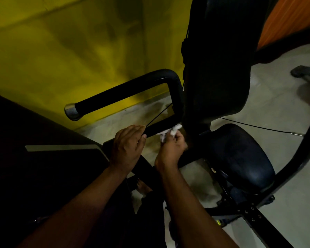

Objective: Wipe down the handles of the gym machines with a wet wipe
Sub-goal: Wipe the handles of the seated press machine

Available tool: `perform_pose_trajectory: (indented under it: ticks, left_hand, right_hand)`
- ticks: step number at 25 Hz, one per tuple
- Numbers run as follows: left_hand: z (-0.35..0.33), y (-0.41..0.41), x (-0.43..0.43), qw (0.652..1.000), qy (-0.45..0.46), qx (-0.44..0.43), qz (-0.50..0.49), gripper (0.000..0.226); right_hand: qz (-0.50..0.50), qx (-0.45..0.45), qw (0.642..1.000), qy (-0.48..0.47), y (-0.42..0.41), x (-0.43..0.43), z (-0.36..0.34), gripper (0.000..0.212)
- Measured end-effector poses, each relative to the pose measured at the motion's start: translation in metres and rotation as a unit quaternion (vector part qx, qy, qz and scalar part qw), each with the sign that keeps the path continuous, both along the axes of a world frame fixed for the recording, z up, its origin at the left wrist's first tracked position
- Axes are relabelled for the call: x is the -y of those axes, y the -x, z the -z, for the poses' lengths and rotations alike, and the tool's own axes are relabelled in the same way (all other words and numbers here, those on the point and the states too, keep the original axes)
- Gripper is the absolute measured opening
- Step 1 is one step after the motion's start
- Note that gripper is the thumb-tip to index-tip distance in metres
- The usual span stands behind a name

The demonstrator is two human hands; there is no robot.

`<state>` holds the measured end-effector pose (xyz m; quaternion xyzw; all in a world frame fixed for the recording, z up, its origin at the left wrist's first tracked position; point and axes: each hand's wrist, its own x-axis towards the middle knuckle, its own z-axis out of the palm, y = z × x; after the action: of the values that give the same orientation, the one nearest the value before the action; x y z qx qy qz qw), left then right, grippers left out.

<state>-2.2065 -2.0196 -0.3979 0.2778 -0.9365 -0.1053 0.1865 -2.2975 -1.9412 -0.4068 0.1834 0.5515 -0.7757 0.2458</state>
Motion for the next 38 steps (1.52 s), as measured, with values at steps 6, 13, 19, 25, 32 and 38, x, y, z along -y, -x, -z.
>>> perform_pose_trajectory:
  ticks: [6,13,19,25,32,38]
  left_hand:
    - [-0.001,0.001,0.000,1.000,-0.002,0.005,0.009,0.040]
    - [0.000,0.005,0.000,1.000,-0.005,0.002,0.015,0.040]
    - [0.003,0.011,-0.002,1.000,-0.014,0.007,0.015,0.042]
    - [0.003,0.015,-0.003,1.000,-0.014,0.001,0.019,0.042]
    - [0.005,0.014,-0.004,1.000,-0.011,0.016,0.014,0.042]
    - [0.003,0.019,-0.006,1.000,-0.003,0.007,0.011,0.040]
  right_hand:
    - [-0.062,0.205,0.932,0.293,0.052,-0.010,-0.002,0.028]
    - [-0.007,0.230,0.925,0.301,0.069,-0.013,0.002,0.038]
    - [-0.078,0.121,0.976,0.163,0.068,-0.025,-0.015,0.023]
    - [-0.104,-0.369,0.903,-0.193,0.044,-0.034,-0.001,0.006]
    - [-0.228,-0.597,0.674,-0.371,0.053,-0.027,-0.003,0.030]
    - [-0.248,-0.648,0.637,-0.336,0.069,-0.048,-0.003,0.029]
